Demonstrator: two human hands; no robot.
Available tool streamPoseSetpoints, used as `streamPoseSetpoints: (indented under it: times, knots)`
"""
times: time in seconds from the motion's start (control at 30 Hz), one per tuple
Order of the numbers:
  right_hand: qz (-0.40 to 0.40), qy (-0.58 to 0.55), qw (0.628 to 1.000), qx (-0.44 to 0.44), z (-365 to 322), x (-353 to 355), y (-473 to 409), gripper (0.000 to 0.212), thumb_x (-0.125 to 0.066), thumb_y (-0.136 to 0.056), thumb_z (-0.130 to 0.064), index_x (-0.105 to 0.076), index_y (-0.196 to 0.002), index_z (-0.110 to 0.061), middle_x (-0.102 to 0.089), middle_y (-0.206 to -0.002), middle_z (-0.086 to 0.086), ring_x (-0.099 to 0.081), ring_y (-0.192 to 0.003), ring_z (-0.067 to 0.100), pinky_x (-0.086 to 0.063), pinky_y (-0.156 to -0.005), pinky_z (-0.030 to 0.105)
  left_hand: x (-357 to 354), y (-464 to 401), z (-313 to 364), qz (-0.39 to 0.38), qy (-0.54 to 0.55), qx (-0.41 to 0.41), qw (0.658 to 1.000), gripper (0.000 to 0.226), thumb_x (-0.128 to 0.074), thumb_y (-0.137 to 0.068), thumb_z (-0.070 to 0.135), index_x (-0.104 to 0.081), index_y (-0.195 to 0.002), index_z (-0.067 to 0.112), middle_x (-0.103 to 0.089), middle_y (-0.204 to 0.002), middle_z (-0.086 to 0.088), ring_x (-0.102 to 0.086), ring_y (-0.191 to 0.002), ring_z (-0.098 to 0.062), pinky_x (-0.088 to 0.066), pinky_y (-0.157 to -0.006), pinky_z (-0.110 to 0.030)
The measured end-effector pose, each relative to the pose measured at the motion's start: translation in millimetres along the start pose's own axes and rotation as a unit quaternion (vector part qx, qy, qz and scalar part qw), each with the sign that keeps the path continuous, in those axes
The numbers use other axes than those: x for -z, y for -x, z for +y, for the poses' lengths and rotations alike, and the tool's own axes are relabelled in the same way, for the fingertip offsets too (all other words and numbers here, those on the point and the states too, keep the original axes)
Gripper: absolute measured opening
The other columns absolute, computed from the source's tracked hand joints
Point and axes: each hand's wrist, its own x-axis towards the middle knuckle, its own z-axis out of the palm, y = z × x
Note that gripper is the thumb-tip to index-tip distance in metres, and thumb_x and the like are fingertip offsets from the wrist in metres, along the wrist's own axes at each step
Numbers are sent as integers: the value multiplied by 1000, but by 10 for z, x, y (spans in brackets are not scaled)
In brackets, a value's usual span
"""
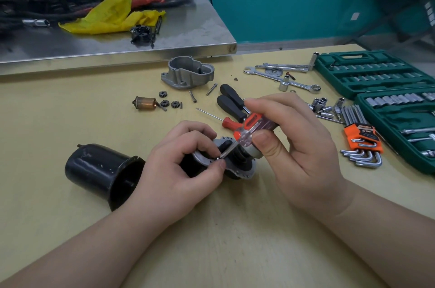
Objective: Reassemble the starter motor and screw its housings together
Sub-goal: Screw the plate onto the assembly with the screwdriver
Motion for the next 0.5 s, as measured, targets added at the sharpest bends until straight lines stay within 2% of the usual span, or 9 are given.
streamPoseSetpoints:
  times: [0.27, 0.33, 0.43, 0.5]
  knots:
    - [2, -4, 1000, -6, 12, -9, 0, 32, -60, -102, -18, -62, -132, -8, -63, -121, 5, -63, -111, 14, -47, -94, 22, 5, 1, -1, 0, 0, -1, 1000, 9, -73, -80, 35, -69, -81, 28, -67, -113, 9, -68, -111, -17, -45, -89, -10]
    - [0, -5, 1000, -7, 12, -7, -10, 33, -60, -105, -25, -62, -133, -9, -63, -120, 4, -63, -111, 13, -47, -94, 21, 6, 2, 5, 0, 1, -1, 1000, 9, -72, -80, 35, -69, -81, 27, -67, -113, 8, -68, -111, -16, -45, -89, -10]
    - [-1, -5, 1000, -14, 11, 3, -13, 40, -55, -107, -38, -62, -135, -10, -63, -120, 3, -63, -111, 11, -47, -94, 21, -1, -4, 8, 1, 1, -1, 1000, 10, -72, -79, 35, -69, -80, 25, -68, -113, 6, -68, -109, -14, -44, -89, -9]
    - [-5, -12, 1000, -22, 17, 5, -6, 43, -51, -110, -36, -61, -139, -6, -64, -126, 5, -63, -118, 14, -48, -98, 23, -4, -7, 8, 3, 3, 0, 1000, 11, -72, -79, 35, -68, -80, 26, -68, -113, 5, -68, -109, -14, -44, -89, -9]
